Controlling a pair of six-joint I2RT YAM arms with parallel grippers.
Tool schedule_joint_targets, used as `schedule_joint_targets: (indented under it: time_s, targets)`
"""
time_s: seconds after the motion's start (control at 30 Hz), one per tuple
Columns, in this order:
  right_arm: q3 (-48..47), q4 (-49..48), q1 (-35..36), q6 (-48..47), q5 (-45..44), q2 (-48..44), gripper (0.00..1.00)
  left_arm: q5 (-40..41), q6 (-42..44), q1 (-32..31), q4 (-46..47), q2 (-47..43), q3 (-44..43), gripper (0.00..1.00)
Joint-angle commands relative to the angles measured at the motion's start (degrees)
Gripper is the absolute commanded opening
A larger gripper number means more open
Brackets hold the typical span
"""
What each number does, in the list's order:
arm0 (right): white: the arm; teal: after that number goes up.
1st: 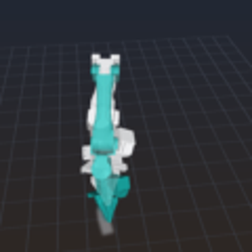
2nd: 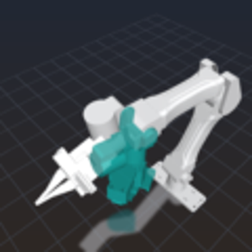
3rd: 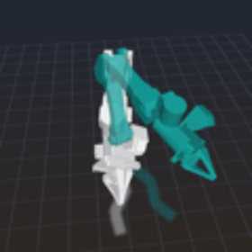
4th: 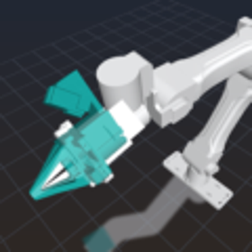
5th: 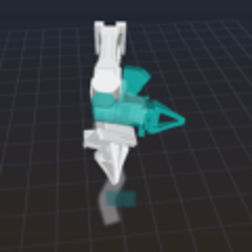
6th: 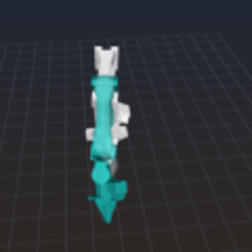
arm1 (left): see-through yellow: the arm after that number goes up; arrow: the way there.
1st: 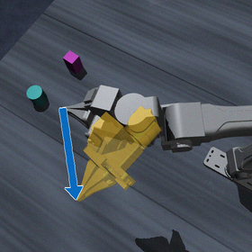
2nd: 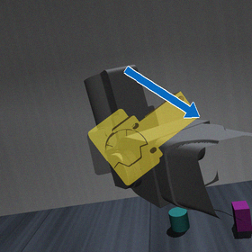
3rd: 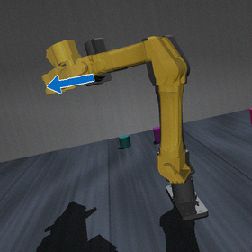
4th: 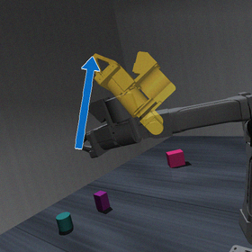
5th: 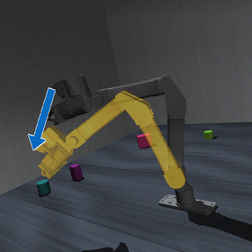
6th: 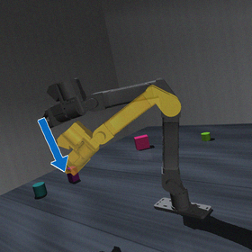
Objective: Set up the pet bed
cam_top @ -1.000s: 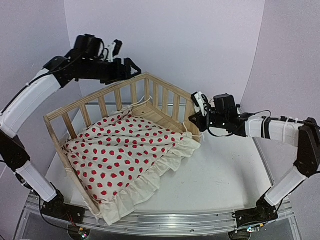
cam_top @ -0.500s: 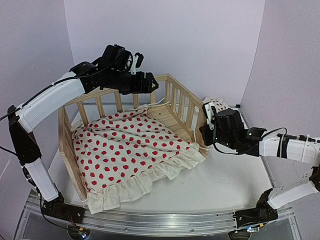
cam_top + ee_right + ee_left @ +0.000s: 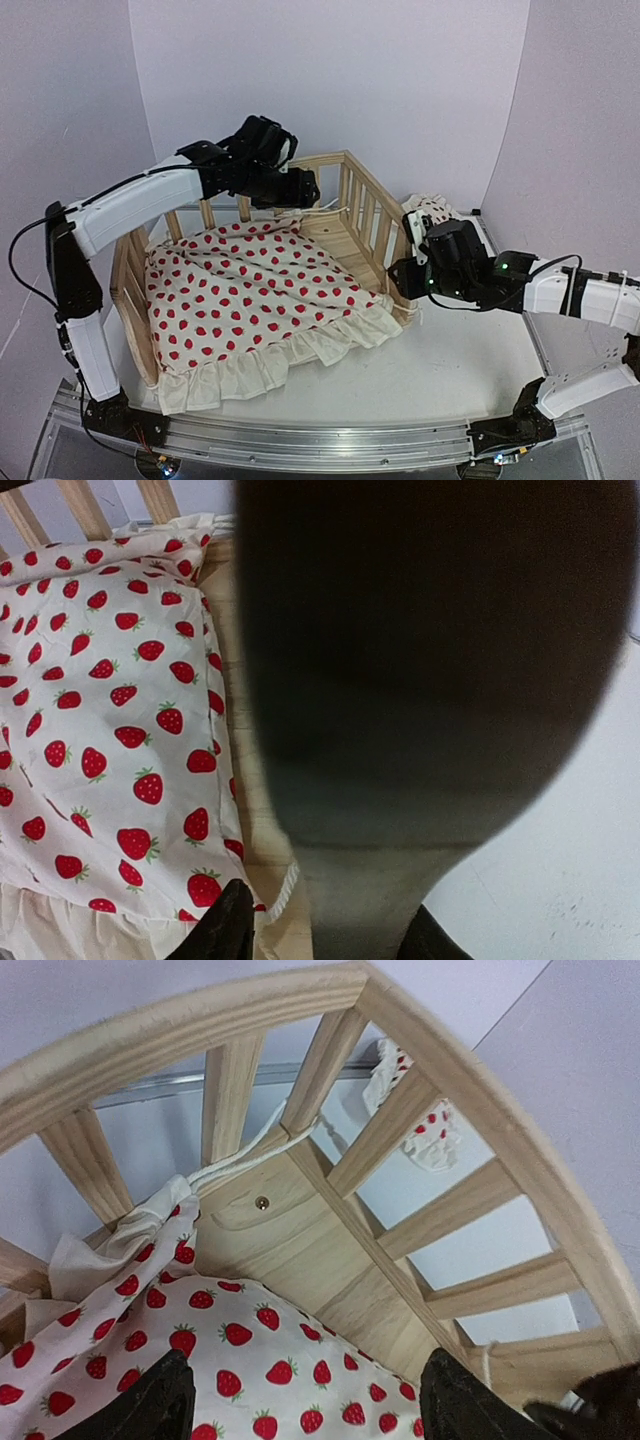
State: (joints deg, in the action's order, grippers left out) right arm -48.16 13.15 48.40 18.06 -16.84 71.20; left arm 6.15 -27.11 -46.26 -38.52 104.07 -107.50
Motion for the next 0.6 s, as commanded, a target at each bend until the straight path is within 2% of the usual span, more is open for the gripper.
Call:
schedule_joint_targets:
  time_s: [0.0, 0.1, 0.2, 0.43, 0.57]
  targets:
    - [-4.2, 1.2, 3.0, 4.8, 5.7, 0.6, 0.61, 7.7, -0.6, -0.8, -1.7, 8.0, -7.9, 0.76]
    - [-7.5, 6.1, 2.9, 0.9, 4.8, -0.7, 0.86, 10.9, -0.8, -0.8, -5.2, 13.3, -13.1, 0.77]
    - [-12.5, 12.9, 2.4, -4.3, 3.9, -2.2, 0.98, 14.4, -1.1, -1.1, -6.3, 17.3, -15.4, 0.77]
    - [-16.5, 19.7, 1.9, -11.2, -1.3, -8.0, 0.98, 18.4, -6.5, -1.3, -9.3, 23.2, -15.5, 0.76]
    - [-16.4, 20.0, 1.8, -13.2, -5.5, -10.5, 0.98, 14.5, -8.1, -1.2, -9.0, 27.3, -16.8, 0.7]
